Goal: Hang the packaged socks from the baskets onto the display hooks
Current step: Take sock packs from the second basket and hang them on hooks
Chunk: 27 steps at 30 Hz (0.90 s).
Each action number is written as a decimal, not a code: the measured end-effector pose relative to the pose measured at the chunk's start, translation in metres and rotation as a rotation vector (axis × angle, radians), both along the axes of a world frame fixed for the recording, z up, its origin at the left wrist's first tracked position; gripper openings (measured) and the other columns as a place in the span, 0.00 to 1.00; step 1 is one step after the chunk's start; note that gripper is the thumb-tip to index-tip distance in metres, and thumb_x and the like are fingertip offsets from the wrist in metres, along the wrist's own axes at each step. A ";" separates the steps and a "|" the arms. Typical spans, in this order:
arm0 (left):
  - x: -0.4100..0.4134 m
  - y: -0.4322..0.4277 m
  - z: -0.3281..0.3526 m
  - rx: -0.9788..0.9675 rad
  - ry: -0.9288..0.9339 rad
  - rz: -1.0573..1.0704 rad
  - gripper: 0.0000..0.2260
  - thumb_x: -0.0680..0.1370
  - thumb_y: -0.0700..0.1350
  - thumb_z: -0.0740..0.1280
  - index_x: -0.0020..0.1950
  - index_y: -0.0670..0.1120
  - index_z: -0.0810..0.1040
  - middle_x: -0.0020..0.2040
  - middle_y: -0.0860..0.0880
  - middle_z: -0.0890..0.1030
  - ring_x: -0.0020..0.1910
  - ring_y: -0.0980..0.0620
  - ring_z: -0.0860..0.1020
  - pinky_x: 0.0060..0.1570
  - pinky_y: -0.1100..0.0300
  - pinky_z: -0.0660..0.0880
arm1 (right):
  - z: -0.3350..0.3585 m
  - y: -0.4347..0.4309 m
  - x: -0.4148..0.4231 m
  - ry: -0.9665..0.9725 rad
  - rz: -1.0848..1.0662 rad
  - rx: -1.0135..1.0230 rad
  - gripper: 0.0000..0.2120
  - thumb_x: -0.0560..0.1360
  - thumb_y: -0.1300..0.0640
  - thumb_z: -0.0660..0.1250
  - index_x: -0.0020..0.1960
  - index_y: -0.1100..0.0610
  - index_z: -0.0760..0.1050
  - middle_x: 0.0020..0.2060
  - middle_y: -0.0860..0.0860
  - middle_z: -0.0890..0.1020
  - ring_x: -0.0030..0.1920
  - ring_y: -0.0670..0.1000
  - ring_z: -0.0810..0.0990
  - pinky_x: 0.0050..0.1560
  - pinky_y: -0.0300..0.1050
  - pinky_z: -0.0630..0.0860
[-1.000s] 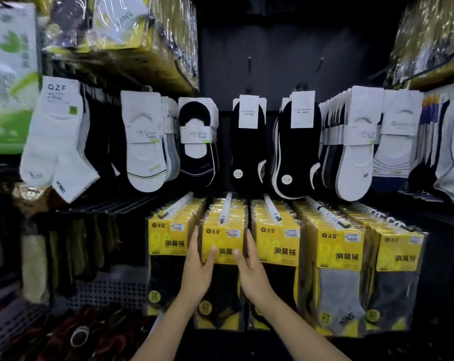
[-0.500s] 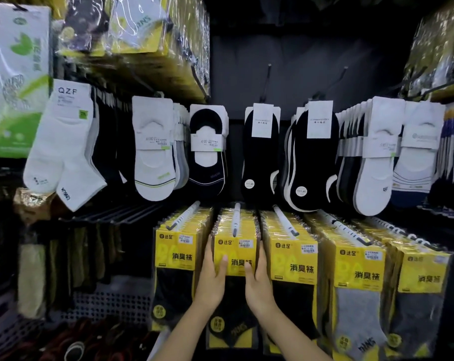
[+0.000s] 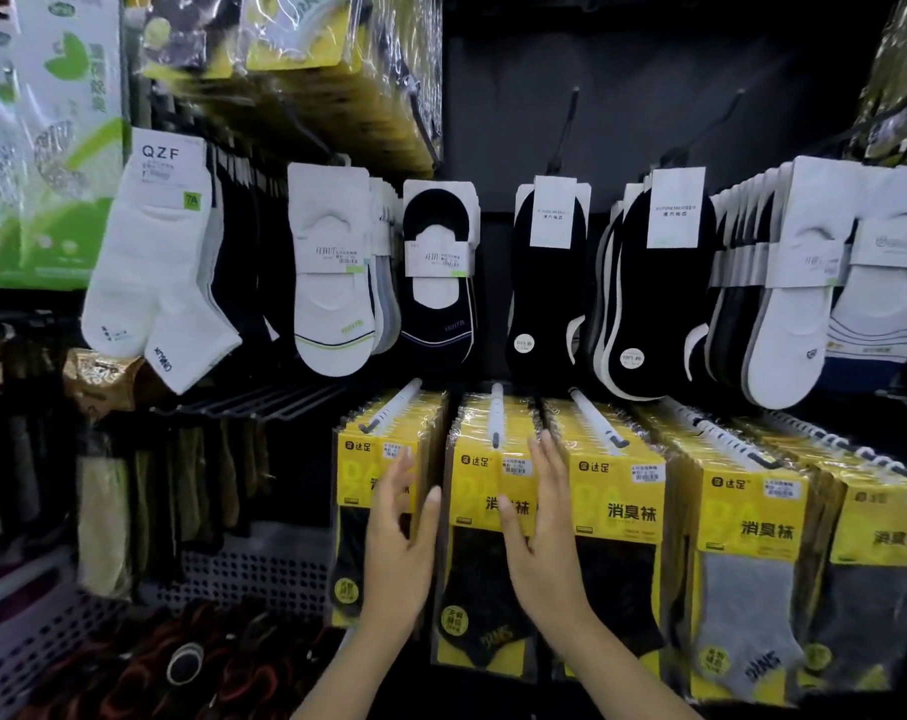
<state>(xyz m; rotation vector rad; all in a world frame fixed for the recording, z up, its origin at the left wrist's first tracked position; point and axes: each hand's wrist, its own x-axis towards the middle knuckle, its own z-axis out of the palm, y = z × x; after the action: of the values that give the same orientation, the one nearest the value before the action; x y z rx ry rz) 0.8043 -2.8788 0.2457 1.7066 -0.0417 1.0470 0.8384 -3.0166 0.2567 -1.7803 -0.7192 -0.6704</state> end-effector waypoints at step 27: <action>0.025 0.086 -0.026 -0.092 0.222 0.045 0.31 0.79 0.49 0.61 0.78 0.49 0.50 0.77 0.48 0.58 0.75 0.51 0.59 0.73 0.49 0.59 | -0.004 0.100 -0.012 0.318 0.356 -0.058 0.30 0.80 0.43 0.53 0.73 0.37 0.38 0.73 0.34 0.35 0.72 0.35 0.37 0.70 0.38 0.44</action>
<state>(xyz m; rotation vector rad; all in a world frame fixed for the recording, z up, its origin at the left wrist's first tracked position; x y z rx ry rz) 0.8297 -2.7930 0.2194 1.7363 0.1854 0.8728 0.8266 -2.9168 0.2523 -1.7009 -0.8122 -0.1250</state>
